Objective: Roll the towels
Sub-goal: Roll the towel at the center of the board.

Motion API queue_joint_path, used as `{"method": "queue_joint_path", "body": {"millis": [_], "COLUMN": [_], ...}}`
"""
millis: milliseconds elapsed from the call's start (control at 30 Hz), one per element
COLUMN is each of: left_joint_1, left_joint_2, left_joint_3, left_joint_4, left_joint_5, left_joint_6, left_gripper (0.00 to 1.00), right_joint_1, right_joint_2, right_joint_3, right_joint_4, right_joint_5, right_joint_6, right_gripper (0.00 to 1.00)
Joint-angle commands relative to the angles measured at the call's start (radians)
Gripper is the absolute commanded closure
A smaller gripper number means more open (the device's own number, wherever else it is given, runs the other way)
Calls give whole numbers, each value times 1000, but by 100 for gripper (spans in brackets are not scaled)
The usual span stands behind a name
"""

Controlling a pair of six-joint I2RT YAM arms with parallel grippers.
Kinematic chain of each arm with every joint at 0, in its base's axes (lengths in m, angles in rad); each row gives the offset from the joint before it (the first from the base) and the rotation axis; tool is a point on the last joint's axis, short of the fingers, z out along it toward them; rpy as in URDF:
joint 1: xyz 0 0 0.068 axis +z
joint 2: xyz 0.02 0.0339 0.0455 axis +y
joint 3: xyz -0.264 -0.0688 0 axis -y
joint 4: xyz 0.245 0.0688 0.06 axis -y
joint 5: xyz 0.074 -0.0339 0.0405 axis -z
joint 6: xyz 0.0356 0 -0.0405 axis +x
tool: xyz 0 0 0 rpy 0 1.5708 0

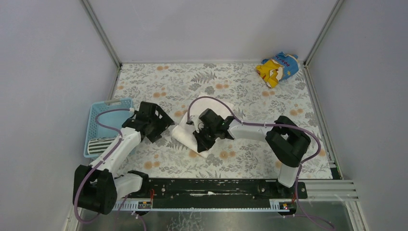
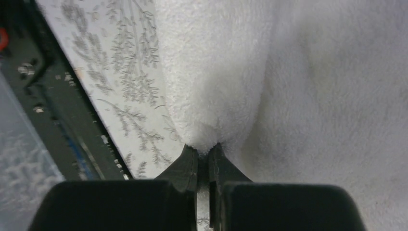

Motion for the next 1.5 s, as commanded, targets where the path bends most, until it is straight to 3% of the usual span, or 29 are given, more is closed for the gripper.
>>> {"method": "queue_joint_path", "body": {"millis": [0,233,500,800,933,1133,1300,1467], "left_joint_1": [4,-17,-121,-132,-135,-138,-143,-148], "left_joint_2": [-71,-109,-17,150,235,348,379,404], "left_joint_3": [-17,-82,-73,-35,-13,-3,24,39], "left_joint_4": [-49,29,133,222,234,231,197,167], "left_joint_5": [26,185,176,97,63,31,4,-9], "left_joint_6": [23,-15,-87,-109,-94,-78,-57,-42], "left_gripper": [9,5,5,17,31,49,50,49], "right_joint_1": [-68,-161,-236,-272,-274,-271,-214,-76], "right_joint_2": [20,99,175,241,229,93,-80,-223], "right_joint_3": [-51,-21,-62,-45,-38,-34,-51,-59], "right_joint_4": [83,108,197,164,131,39,-41,-80], "right_joint_5": [-375,-576,-649,-650,-617,-461,-179,177], "right_joint_6": [123,205,298,273,248,169,72,-17], "right_gripper": [100,99,97,96,93,74,49,35]}}
